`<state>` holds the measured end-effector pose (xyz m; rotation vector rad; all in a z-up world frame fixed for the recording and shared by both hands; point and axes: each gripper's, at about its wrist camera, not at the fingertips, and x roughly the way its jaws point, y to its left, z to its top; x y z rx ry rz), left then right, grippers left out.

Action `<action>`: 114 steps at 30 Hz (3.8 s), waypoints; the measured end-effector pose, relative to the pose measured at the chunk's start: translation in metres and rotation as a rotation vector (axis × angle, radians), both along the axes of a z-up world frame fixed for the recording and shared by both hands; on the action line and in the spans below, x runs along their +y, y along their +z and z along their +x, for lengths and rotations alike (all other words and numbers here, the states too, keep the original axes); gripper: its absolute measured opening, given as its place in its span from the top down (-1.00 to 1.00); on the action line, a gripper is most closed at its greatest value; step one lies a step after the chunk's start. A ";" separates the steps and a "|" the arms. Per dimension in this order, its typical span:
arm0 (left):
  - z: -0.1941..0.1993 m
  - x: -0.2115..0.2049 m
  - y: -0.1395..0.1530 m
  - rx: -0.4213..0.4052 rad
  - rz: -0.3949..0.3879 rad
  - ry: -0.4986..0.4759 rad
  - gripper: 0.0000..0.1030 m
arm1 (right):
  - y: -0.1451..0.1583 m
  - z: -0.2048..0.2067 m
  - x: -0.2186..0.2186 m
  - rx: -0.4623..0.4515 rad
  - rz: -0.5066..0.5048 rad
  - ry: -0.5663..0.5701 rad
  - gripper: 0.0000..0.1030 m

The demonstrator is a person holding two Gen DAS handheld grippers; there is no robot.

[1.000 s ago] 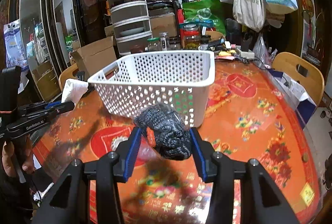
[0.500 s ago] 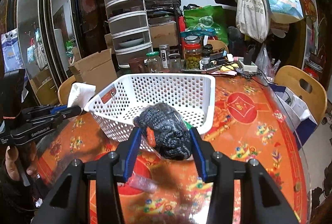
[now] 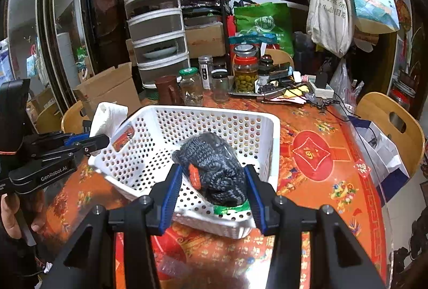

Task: Organize soft objects
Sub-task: 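Carry the white cloth and black glove into the basket and open both grippers, then withdraw both grippers from the basket toward the white ribbed piece and plastic bag, then grasp the white ribbed piece with the left gripper while the right gripper grasps the clear bag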

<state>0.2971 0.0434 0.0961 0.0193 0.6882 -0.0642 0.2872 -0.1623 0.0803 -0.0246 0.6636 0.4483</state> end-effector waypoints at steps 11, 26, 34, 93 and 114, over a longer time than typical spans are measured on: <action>0.068 -0.005 -0.020 0.097 0.026 0.014 0.76 | -0.026 0.059 0.017 0.106 -0.045 -0.014 0.09; 0.124 -0.006 -0.074 0.247 0.053 0.028 0.75 | -0.060 0.099 0.031 0.207 -0.089 -0.017 0.09; 0.128 -0.008 -0.086 0.260 0.061 0.020 0.75 | -0.062 0.104 0.036 0.220 -0.095 -0.011 0.07; -0.136 -0.025 -0.123 0.064 -0.055 -0.037 -1.00 | -0.120 -0.130 -0.044 0.135 0.078 -0.055 -1.00; -0.095 -0.075 -0.169 0.146 -0.016 -0.107 -0.14 | -0.133 -0.128 -0.047 0.178 0.127 -0.066 -1.00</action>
